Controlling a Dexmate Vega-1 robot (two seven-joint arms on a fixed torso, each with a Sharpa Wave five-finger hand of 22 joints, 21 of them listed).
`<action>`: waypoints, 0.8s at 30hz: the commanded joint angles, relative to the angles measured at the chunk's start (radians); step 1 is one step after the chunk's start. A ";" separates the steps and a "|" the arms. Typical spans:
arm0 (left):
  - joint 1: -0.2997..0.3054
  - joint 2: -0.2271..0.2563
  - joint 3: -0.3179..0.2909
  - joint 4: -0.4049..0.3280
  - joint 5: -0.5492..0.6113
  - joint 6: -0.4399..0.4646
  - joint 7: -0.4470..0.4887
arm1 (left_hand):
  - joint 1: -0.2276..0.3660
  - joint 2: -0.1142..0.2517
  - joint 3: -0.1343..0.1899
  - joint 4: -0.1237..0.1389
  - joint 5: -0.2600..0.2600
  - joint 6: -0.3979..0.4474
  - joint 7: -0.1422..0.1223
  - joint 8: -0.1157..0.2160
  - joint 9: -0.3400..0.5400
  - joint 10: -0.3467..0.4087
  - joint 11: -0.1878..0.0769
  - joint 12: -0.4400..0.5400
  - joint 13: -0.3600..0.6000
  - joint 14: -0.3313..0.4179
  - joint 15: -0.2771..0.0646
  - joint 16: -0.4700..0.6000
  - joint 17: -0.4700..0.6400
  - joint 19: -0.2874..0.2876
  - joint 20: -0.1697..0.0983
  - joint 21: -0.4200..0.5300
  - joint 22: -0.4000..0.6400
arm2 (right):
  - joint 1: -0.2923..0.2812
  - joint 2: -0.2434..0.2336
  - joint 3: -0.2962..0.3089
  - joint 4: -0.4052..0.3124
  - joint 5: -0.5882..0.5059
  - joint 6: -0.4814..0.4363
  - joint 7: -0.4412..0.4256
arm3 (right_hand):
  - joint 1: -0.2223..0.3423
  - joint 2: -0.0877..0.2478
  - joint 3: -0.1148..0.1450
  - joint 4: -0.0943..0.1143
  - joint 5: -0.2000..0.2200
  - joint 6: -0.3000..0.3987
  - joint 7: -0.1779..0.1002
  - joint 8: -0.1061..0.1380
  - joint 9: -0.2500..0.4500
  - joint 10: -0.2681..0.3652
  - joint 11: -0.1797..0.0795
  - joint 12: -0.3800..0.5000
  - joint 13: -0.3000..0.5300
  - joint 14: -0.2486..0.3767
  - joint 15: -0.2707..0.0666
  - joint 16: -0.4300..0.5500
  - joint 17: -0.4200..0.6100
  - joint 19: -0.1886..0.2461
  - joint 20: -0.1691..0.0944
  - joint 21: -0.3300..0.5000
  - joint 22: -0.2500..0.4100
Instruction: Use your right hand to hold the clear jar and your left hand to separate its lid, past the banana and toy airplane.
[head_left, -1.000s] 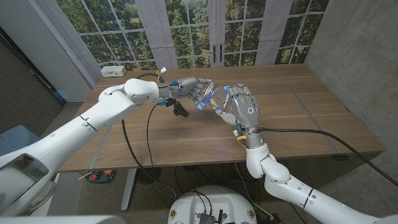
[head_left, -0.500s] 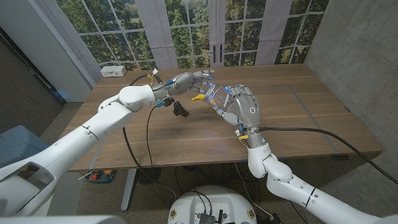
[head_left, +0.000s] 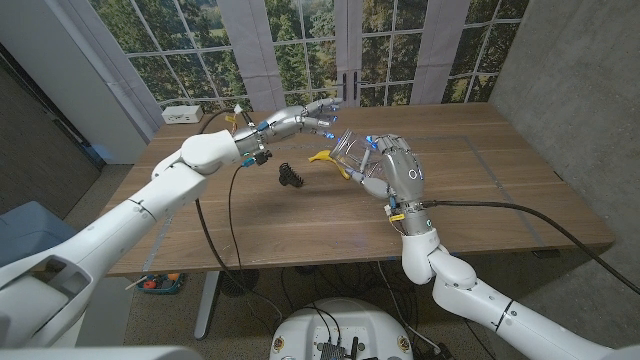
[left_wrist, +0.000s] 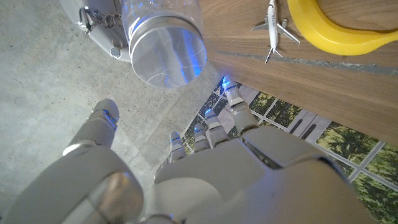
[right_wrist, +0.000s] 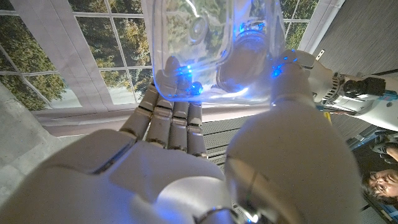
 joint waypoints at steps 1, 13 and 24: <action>-0.082 0.033 0.045 0.010 0.056 0.005 -0.116 | 0.048 -0.007 0.017 -0.003 0.005 0.008 -0.003 0.009 0.005 0.002 -0.018 0.012 0.003 0.000 -0.007 0.008 0.000 0.017 -0.024 0.011 0.001 | 0.002 0.012 0.013 0.004 -0.006 0.038 -0.015 | 0.037 0.072 0.291 0.077 0.001 0.426 -0.263 0.035 0.017 0.336 -0.339 0.000 0.214 0.112 -0.273 -0.005 0.008 0.003 -0.006 0.009 0.002; -0.144 0.027 0.088 0.020 0.083 0.022 -0.201 | 0.146 -0.082 -0.026 0.001 0.042 -0.023 -0.004 0.001 0.003 -0.017 0.000 0.014 0.004 0.001 0.001 0.013 0.000 0.046 -0.023 0.016 0.001 | 0.029 0.022 0.008 0.030 -0.017 0.051 -0.004 | 0.033 0.071 0.297 0.077 -0.002 0.426 -0.264 0.035 0.016 0.338 -0.341 -0.003 0.216 0.110 -0.273 -0.013 0.015 0.001 -0.006 0.014 0.001; -0.126 0.020 0.075 -0.005 0.151 -0.018 -0.122 | 0.557 0.033 0.000 0.002 0.008 0.005 -0.004 0.023 0.012 0.048 0.018 0.051 0.012 0.201 -0.116 0.056 0.009 0.272 -0.226 0.077 0.016 | 0.045 0.028 0.004 0.049 -0.014 0.053 0.003 | 0.030 0.070 0.302 0.076 -0.004 0.425 -0.266 0.036 0.017 0.341 -0.341 -0.005 0.219 0.112 -0.274 -0.017 0.025 -0.001 -0.005 0.019 0.000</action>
